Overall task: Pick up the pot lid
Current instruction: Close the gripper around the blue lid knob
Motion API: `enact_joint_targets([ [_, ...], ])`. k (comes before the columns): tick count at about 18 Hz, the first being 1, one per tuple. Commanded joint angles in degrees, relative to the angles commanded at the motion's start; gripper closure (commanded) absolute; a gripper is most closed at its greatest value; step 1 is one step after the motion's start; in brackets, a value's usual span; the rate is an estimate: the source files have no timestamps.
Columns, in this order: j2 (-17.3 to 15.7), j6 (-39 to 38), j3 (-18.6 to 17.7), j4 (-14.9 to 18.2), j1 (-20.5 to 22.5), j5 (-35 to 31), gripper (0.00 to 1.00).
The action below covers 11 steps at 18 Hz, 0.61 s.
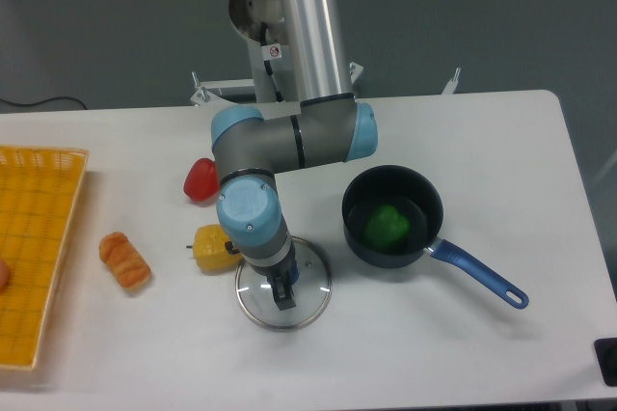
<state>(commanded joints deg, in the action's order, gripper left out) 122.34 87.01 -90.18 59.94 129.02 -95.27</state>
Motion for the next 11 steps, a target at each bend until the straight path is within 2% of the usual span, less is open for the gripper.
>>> enact_joint_targets([
  [2, 0.0, 0.2, 0.0, 0.1, 0.0, 0.0, 0.22],
  [5, -0.2, 0.3, 0.0, 0.1, 0.0, -0.1, 0.27],
  [6, -0.3, 0.4, 0.0, 0.2, 0.0, -0.2, 0.37],
  [9, -0.4, 0.7, 0.1, 0.4, 0.0, 0.0, 0.39],
  [11, -0.5, 0.7, 0.1, 0.4, 0.0, 0.0, 0.45],
])
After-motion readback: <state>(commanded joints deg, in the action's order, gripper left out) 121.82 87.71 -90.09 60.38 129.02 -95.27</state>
